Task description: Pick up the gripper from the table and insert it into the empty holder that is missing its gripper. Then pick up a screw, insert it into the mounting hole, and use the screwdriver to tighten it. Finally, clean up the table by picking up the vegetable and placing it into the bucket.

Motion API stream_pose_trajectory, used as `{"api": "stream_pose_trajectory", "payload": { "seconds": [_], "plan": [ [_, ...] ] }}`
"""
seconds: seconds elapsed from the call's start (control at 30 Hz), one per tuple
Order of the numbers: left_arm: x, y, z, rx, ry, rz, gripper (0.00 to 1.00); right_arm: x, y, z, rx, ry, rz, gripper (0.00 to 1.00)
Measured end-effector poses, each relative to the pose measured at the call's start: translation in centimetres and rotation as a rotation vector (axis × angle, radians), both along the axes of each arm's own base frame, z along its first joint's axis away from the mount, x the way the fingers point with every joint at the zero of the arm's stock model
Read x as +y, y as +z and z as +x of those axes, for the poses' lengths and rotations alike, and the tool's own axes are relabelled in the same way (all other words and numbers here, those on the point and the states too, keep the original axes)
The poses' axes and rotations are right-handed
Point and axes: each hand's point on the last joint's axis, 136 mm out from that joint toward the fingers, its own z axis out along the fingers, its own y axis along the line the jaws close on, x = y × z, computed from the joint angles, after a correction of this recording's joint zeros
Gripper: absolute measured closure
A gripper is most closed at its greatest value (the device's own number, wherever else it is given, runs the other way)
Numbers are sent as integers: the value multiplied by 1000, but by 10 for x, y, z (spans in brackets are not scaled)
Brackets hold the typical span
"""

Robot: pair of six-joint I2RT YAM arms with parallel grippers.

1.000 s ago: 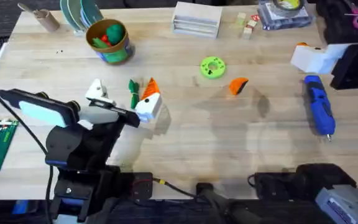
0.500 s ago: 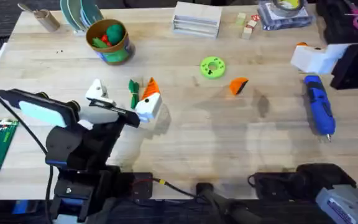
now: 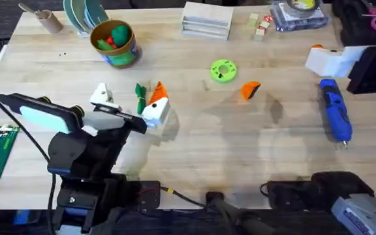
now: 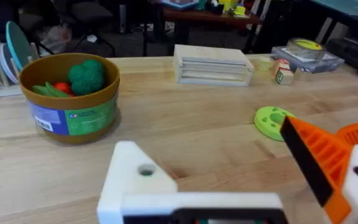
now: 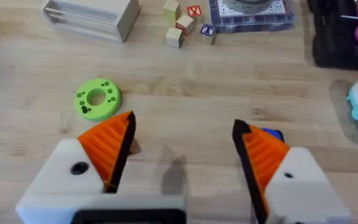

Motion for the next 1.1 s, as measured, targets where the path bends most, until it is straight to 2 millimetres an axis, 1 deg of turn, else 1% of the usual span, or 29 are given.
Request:
{"api": "stream_pose_trajectory", "payload": {
  "seconds": [0.2,0.23,0.37,0.4,0.57,0.7,0.9,1.0,1.1],
  "plan": [
    [-2,0,-1,-1,-11,-1,8,0,0,0,0,0,0,8],
    [-10,1,-4,-4,-59,-4,6,0,0,0,0,0,0,10],
    [-26,3,-11,-8,-165,-10,7,0,0,0,0,0,0,11],
    [-42,3,-21,-8,-274,-16,7,0,0,0,0,0,0,10],
    [-66,4,-41,-5,-456,-26,8,0,0,0,0,0,0,10],
    [-80,3,-57,3,-579,-35,8,0,0,0,0,0,0,10],
    [-92,3,-74,8,-703,-43,8,0,0,0,0,0,0,10],
    [-95,4,-80,7,-737,-45,8,0,-2,-1,8,2,1,10],
    [-97,4,-83,4,-757,-43,8,6,-4,-2,21,27,18,9]
  ]
}}
